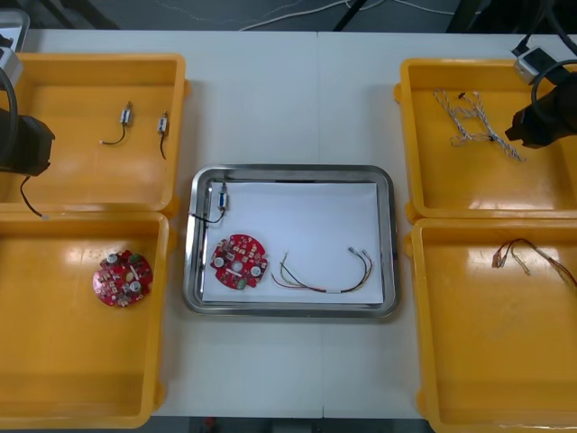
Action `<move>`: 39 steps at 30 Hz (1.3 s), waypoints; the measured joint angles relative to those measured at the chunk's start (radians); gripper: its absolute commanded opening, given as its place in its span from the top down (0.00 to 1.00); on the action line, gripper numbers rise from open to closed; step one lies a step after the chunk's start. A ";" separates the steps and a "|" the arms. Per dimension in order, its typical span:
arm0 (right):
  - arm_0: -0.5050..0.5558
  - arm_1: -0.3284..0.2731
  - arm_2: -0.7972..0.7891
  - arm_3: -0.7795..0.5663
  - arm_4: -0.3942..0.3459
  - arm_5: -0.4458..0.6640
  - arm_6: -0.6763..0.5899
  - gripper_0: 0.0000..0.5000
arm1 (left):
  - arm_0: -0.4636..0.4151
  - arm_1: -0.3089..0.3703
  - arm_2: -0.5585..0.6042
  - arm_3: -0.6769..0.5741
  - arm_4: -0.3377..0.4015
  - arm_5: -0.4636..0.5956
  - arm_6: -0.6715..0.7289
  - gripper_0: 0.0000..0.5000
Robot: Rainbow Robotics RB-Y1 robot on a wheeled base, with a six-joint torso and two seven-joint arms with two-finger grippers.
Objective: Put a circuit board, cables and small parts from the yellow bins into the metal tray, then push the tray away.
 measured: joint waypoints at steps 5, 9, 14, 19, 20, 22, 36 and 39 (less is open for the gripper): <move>0.000 0.001 0.036 0.042 0.000 -0.043 0.000 0.00 | 0.000 0.000 0.000 0.000 -0.002 0.000 0.000 1.00; 0.000 0.002 0.047 0.067 -0.001 -0.069 0.000 0.00 | 0.000 -0.001 0.000 0.000 -0.003 0.000 0.000 1.00; 0.000 0.011 0.054 0.104 -0.003 -0.118 0.000 0.00 | 0.000 -0.001 0.000 0.000 -0.005 0.000 0.000 1.00; 0.000 0.026 0.066 0.147 -0.004 -0.161 0.000 0.00 | 0.000 -0.002 0.000 0.000 -0.005 0.000 0.000 1.00; 0.000 0.030 0.071 0.156 -0.004 -0.168 0.000 0.00 | 0.000 -0.002 0.000 0.000 -0.005 0.000 0.000 1.00; 0.000 0.036 0.086 0.171 -0.004 -0.182 0.000 0.00 | 0.000 -0.002 0.000 0.000 -0.006 0.000 0.000 1.00; -0.056 0.038 0.164 0.250 -0.010 -0.218 0.000 1.00 | 0.000 -0.003 0.000 0.000 -0.009 0.000 0.000 1.00; -0.057 0.038 0.164 0.250 -0.010 -0.218 0.000 1.00 | 0.000 -0.003 0.000 0.000 -0.010 0.000 0.000 1.00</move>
